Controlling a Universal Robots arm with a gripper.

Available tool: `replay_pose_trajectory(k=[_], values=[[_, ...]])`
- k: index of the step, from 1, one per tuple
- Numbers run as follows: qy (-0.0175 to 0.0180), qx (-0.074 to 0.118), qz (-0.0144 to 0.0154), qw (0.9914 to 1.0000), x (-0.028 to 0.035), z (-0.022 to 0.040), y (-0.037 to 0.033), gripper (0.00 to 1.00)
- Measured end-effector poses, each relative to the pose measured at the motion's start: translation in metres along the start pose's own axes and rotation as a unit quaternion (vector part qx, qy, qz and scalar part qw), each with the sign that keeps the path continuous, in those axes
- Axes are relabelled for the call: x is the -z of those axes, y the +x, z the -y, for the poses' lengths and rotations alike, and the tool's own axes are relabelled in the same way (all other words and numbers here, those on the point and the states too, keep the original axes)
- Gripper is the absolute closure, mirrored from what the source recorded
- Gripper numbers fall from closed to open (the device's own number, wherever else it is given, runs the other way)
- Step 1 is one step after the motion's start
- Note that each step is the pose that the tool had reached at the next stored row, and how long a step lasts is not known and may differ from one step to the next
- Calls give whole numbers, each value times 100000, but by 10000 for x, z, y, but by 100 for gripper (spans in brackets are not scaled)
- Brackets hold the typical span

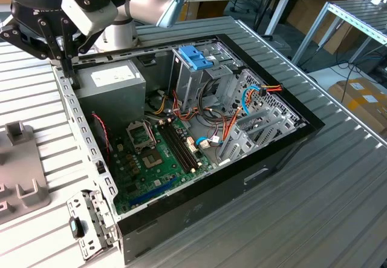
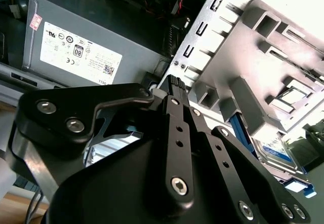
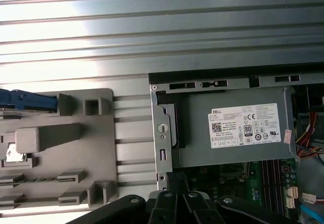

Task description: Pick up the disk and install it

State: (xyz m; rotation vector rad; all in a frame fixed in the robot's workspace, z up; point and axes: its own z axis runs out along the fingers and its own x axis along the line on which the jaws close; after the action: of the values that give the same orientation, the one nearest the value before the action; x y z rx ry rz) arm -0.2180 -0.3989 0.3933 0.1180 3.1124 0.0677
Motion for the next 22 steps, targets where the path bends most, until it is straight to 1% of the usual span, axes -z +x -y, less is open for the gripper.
replay_pose_trajectory(k=[22], values=[[2, -2, -3, 100000, 3, 6, 86, 89]])
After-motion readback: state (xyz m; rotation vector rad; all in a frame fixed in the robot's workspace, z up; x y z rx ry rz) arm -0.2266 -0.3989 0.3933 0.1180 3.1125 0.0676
